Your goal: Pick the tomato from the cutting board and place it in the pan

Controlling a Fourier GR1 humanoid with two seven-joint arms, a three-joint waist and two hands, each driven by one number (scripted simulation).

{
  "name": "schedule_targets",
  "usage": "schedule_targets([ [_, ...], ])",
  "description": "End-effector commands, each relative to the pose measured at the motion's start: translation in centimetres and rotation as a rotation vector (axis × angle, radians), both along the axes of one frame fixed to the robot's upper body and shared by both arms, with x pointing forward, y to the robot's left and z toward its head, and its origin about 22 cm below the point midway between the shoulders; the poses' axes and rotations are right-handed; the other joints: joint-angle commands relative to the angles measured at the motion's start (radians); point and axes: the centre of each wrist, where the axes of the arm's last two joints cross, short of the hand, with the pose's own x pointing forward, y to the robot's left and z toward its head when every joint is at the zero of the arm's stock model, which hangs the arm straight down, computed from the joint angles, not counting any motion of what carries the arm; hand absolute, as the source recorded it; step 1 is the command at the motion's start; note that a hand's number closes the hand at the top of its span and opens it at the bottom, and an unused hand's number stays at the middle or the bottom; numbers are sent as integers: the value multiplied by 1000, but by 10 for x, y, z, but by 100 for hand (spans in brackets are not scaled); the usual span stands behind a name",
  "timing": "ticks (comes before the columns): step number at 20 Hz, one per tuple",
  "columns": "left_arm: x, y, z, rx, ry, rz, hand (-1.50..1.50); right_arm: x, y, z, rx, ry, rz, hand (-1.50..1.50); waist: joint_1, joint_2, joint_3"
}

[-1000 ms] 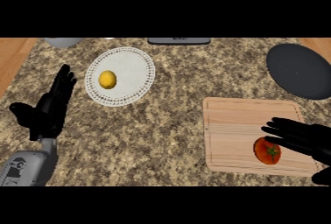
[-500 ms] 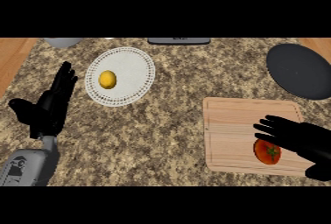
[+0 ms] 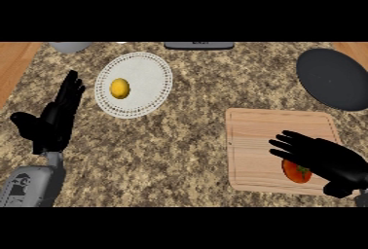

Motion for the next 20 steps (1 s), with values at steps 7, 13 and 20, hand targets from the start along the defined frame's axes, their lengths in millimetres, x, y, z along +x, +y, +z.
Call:
schedule_targets([
  [7, -6, 8, 10, 3, -6, 21, 0, 12, 7, -26, -67, 24, 4, -150, 1, 0, 0],
  [13, 15, -3, -7, 10, -7, 5, 0, 9, 6, -26, -75, 26, 170, 150, -6, 2, 0],
  [20, -5, 10, 16, 6, 0, 4, 0, 16, 1, -32, -74, 16, 155, 150, 0, 0, 0],
])
